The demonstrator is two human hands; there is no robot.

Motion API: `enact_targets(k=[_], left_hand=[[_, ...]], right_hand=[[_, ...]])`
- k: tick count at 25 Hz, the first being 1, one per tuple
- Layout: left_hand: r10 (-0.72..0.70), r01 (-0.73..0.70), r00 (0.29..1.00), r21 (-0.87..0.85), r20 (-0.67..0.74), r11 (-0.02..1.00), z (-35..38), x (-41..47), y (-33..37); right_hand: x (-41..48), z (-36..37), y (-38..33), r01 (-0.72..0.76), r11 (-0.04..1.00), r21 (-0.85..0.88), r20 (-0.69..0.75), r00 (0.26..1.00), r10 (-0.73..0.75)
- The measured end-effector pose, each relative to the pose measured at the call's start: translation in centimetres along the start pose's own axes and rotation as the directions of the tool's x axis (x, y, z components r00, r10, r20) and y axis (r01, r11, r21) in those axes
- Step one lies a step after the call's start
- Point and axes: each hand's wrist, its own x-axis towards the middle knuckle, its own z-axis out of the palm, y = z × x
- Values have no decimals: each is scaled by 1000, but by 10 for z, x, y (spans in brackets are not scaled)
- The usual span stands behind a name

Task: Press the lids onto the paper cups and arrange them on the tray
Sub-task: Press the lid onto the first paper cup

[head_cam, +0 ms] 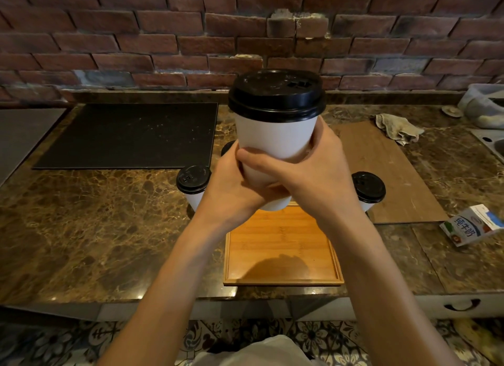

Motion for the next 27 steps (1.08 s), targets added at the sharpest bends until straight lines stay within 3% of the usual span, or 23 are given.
enact_targets(k=[10, 16, 22, 27], left_hand=[[-115, 149, 971, -154, 211, 977, -10, -4, 14], [-98, 160, 952, -197, 291, 967, -12, -9, 21], [-82, 135, 965, -202, 250, 970, -11, -13, 18], [-57, 77, 990, -156, 127, 985, -9, -10, 17]], right_hand=[[7, -26, -5, -14, 984, 177, 250, 968, -31], [8, -33, -1, -58, 974, 219, 397, 917, -35], [5, -33, -4, -77, 980, 184, 417, 909, -7], [4, -29, -16, -26, 993, 118, 336, 942, -15]])
